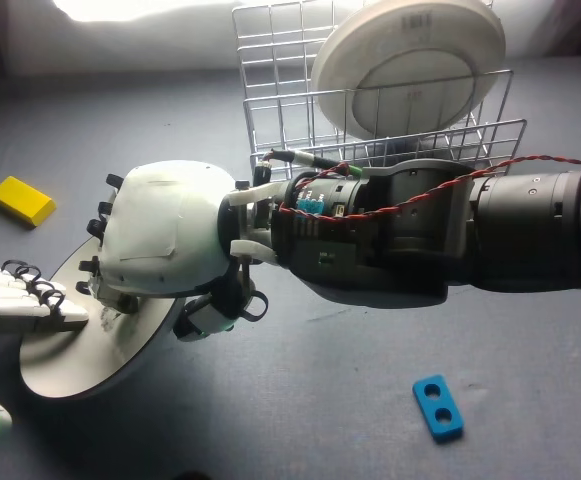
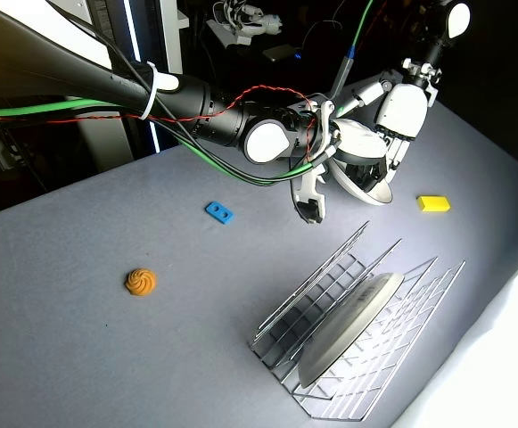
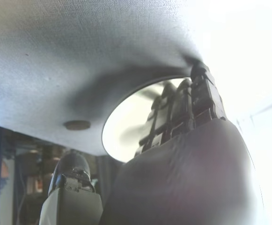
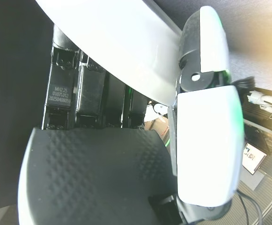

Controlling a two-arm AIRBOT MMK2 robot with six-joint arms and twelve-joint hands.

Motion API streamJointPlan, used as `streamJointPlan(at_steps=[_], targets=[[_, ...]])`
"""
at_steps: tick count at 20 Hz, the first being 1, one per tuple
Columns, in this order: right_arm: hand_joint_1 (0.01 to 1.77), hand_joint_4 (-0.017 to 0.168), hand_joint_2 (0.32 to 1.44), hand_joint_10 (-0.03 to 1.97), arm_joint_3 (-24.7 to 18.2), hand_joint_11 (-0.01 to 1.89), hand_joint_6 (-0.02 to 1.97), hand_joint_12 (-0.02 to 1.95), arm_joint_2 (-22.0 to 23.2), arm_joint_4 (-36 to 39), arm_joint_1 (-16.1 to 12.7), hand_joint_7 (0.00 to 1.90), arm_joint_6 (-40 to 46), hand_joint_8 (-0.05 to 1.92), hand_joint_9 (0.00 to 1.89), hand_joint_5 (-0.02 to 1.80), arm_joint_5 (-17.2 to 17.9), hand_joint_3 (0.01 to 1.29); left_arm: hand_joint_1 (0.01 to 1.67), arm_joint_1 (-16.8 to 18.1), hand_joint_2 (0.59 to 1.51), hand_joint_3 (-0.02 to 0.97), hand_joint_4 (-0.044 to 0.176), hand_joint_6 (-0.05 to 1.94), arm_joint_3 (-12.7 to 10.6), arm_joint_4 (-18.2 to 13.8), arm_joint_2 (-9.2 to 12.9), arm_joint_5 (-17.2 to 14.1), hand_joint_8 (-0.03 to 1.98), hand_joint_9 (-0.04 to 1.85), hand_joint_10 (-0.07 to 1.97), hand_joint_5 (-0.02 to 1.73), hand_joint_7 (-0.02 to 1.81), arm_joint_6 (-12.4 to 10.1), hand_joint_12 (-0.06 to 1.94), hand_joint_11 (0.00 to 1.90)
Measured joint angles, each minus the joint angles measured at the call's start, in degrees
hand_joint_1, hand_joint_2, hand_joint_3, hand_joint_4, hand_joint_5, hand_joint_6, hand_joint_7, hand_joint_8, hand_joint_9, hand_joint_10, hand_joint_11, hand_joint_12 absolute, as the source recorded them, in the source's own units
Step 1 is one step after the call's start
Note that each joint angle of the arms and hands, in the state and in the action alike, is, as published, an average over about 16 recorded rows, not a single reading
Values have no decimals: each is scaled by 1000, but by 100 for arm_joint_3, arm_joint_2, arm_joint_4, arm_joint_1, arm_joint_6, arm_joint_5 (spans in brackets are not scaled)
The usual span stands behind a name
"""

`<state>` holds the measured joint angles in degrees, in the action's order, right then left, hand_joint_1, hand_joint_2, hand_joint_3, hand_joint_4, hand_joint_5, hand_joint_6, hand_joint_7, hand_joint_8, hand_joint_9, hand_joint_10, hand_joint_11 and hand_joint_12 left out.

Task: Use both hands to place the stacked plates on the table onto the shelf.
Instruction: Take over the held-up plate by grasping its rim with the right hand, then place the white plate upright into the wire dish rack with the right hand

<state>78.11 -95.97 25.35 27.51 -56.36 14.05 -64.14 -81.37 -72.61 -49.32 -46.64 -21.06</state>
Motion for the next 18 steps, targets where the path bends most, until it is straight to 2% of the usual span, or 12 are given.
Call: streamJointPlan(at_steps=[3,10,18], targets=[[1084,11,966,90,6,717,497,1162,2,-1,0,946,-17,673,1200,857,24,13,22,137,1067,17,-9,-35,8,-144,22,18,-6,11,-49,31,67,4,20,30],[1098,18,965,98,55,704,512,1145,7,-29,-14,987,-56,722,1225,864,109,12,22,597,1065,17,-9,-16,50,-503,116,-27,-3,52,-22,71,93,22,47,38],[1162,13,967,370,125,733,544,1163,27,-91,-121,1082,-73,689,1186,916,168,12,22,1214,1067,17,-5,8,115,-796,316,-298,1,83,12,117,112,8,96,31]])
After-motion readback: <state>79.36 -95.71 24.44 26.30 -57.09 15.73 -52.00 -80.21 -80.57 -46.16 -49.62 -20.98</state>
